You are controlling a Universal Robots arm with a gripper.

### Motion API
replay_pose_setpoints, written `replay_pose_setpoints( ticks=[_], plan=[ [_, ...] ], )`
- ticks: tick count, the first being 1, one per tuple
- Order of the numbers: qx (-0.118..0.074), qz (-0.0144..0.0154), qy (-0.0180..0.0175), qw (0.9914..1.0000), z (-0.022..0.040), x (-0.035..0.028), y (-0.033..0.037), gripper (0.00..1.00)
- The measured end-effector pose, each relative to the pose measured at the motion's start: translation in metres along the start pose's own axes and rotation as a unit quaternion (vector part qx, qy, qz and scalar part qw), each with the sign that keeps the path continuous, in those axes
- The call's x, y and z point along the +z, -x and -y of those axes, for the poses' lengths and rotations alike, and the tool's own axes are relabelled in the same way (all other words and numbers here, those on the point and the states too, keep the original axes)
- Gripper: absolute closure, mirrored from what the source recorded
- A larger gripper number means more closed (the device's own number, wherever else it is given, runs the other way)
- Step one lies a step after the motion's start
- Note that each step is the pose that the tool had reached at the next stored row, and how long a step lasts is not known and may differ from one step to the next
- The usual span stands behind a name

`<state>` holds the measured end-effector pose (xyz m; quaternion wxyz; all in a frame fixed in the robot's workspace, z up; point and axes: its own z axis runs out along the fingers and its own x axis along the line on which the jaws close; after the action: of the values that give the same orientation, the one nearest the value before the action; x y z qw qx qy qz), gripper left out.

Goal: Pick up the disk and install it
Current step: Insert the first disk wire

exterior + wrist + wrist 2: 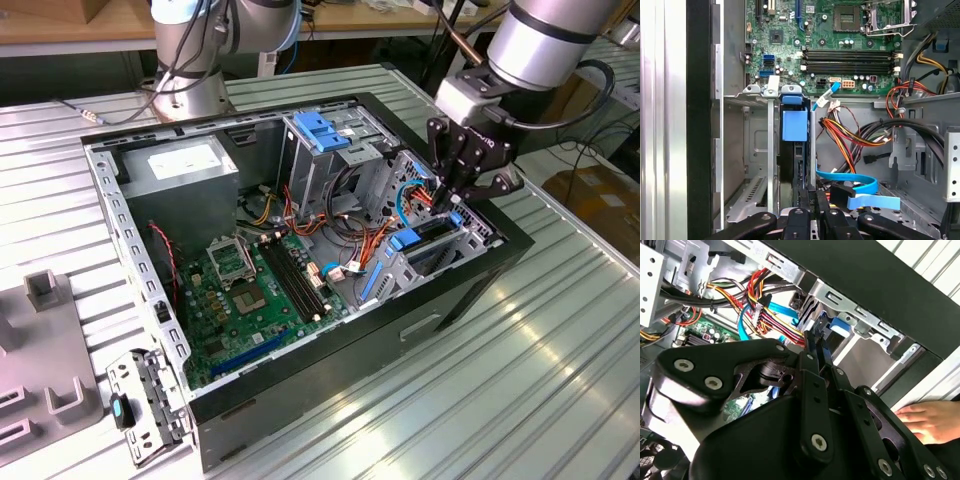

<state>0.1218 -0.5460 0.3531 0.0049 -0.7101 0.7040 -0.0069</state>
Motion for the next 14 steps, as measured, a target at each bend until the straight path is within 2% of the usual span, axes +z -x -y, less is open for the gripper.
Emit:
replay_pose_setpoints(
  ticks=[2,14],
  plan=[
    [-0.001,0.0006,-0.0003,1.0,-0.0007,0.0006,-0.0031,0.83],
    [0.0,0.0005,-0.0003,1.0,-0.0024,0.0064,-0.0059,0.83]
  ],
)
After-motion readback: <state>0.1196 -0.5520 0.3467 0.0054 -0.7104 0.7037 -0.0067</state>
